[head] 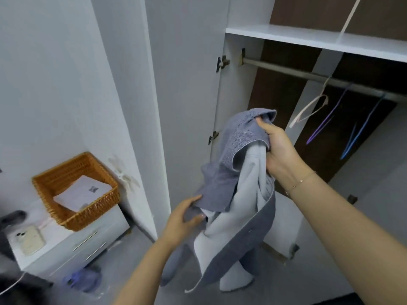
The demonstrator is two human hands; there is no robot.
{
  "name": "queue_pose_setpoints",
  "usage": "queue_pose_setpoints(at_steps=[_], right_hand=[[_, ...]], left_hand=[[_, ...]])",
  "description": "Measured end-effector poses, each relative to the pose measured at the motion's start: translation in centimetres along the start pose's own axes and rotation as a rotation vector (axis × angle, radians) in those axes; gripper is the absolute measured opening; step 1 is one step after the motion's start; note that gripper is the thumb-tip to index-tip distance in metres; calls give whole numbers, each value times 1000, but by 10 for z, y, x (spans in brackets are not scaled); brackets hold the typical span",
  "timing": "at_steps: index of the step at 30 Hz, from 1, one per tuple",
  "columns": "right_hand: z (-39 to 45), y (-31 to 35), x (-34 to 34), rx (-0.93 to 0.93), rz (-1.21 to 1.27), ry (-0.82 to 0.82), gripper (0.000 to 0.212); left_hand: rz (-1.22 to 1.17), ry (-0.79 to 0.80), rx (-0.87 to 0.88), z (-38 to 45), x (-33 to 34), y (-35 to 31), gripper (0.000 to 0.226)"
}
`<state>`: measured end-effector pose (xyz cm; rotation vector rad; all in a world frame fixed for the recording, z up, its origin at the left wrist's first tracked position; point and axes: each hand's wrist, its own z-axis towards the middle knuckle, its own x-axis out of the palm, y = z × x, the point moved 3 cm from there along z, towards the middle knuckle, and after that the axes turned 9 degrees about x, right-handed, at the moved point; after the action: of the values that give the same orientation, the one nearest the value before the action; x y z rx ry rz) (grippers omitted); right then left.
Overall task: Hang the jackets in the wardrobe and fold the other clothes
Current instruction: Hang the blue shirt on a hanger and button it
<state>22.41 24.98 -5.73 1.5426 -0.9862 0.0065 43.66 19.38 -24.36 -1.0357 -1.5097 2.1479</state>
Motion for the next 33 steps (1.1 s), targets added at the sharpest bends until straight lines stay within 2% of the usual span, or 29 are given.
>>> queue_pose_setpoints(at_steps=[2, 5, 8, 10, 12, 14, 16, 17, 20, 23, 25, 26, 28, 31, 33], right_hand=[[-1, 2, -6, 4, 21, -4, 13], [-2, 16, -27, -14, 37, -89, 17], [-2, 38, -65, -107, -48, -292, 18], [-2, 53, -97, -166, -305, -455, 14], [0, 59, -124, -121, -598, -544, 18], [3, 56, -143, -36, -881, -567, 25], [0, 49, -144, -36, -1028, -536, 27], [-5, 46, -137, -89, -964, -469, 30], [-22, 34, -118, -167, -530, -79, 33], [-33, 17, -99, -134, -751, 194, 44], [-26, 4, -90, -185, -781, 206, 41], [-21, 2, -86, -230, -727, 141, 31], [-14, 9, -80, -266, -476, -17, 16], [4, 26, -79, -186, -190, -20, 9], [14, 37, -77, -157, -146, 0, 21]], left_hand=[[-20, -75, -5, 22, 2, 0, 13], [-77, 72, -4, 42, -5, -8, 20], [-176, 206, -21, 58, -24, -26, 19], [-187, 192, 13, 75, -38, -50, 18], [-175, 139, 80, 94, -43, -82, 19], [-185, 114, 133, 114, -37, -120, 22], [-213, 116, 164, 132, -25, -154, 24], [-248, 130, 165, 140, -18, -169, 23], [-325, 181, 162, 158, 2, -205, 18], [-359, 236, 179, 169, 23, -227, 18], [-342, 253, 187, 174, 30, -233, 16], [-337, 239, 185, 177, 30, -233, 17], [-327, 173, 180, 180, 19, -223, 17], [-189, 152, 176, 171, -9, -186, 8], [-52, 251, 40, 156, -16, -141, 32]])
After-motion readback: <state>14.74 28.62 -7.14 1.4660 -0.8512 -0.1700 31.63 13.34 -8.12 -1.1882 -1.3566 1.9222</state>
